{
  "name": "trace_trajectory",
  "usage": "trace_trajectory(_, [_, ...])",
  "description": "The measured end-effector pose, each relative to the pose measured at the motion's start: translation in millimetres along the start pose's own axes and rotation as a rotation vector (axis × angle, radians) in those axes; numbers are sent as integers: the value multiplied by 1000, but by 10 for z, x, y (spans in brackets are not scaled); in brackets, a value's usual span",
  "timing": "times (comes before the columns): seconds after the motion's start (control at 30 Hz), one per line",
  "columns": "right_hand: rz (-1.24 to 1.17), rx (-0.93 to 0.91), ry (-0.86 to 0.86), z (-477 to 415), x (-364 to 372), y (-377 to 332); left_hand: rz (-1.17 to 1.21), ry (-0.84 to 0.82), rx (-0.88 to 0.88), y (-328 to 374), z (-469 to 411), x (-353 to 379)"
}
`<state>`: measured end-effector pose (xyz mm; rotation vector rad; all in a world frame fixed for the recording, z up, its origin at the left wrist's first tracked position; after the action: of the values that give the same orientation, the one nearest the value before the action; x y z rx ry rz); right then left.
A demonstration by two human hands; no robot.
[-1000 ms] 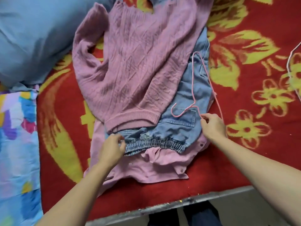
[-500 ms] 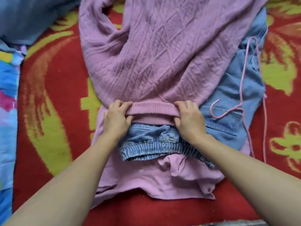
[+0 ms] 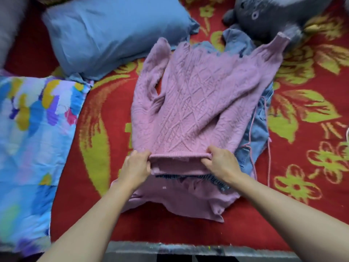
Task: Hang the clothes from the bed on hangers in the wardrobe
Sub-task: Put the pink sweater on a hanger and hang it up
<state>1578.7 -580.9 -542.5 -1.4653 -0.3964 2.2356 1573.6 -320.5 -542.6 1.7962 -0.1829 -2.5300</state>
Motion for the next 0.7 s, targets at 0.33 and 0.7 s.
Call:
trace_trajectory(0.33, [-109,-226,49,936,-1369,-642,75,-10,91,-33,1045,-1659])
trace_trajectory(0.7, [-478,-391,458,2138,-3255,-1661,582,540,188,141,1946,-3791])
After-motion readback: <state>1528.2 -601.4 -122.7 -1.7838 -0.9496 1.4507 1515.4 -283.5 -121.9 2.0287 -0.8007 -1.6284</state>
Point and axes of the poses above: each hand's wrist, its own z-axis away from the middle knuckle, its own x-axis out of the palm, y = z × x, the point moved 1 cm from there along -z, towards the middle knuckle, and after that the axes turned 10 degrees about -z, right-handed, at the moved point
